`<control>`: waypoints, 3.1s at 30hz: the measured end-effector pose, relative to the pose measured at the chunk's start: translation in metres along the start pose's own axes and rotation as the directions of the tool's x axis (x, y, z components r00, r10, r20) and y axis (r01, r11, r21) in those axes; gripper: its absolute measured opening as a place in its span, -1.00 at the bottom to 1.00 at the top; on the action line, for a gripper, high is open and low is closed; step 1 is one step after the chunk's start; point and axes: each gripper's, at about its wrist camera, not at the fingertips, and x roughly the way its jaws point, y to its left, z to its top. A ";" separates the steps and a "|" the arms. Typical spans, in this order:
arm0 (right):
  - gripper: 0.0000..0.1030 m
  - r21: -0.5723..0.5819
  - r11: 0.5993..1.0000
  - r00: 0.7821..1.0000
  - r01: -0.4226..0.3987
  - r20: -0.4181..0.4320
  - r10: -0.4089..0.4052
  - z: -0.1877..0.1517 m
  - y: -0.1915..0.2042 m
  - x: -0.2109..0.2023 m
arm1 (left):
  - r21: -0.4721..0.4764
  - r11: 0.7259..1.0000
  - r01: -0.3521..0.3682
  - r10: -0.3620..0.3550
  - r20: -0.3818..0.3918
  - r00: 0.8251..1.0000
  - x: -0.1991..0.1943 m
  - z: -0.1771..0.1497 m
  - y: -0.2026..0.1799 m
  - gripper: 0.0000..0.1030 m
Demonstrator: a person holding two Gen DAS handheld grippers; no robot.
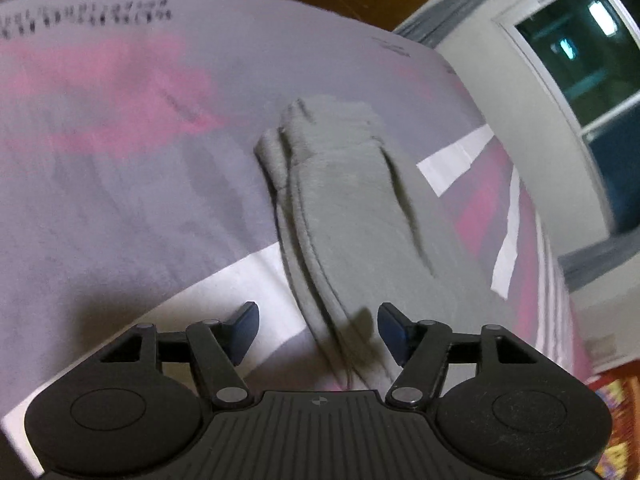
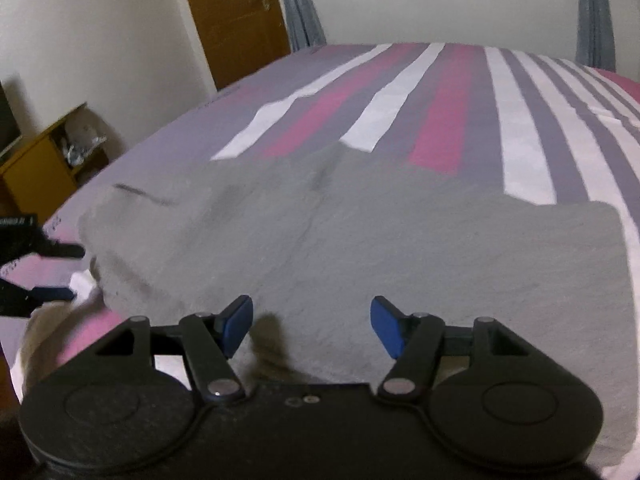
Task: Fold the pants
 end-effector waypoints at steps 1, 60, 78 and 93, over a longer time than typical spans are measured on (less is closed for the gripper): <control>0.27 0.001 1.000 1.000 0.003 -0.010 -0.003 -0.001 0.001 0.003 | -0.021 1.000 0.014 -0.014 -0.004 1.000 0.007 0.002 0.004 0.26; 0.41 0.454 0.890 0.991 -0.034 0.128 -0.027 -0.030 -0.147 -0.097 | 0.975 0.060 0.216 -0.119 -0.207 0.971 0.013 -0.260 -0.339 -0.63; 0.64 0.575 0.803 0.986 -0.158 0.138 0.096 -0.032 -0.145 -0.079 | 0.787 0.578 0.216 -0.125 -0.176 0.976 0.018 -0.156 -0.260 -0.61; -0.15 0.540 0.838 0.978 -0.081 0.203 -0.037 -0.040 -0.133 -0.104 | 0.753 0.615 0.235 -0.101 -0.220 0.970 0.042 -0.171 -0.240 -0.61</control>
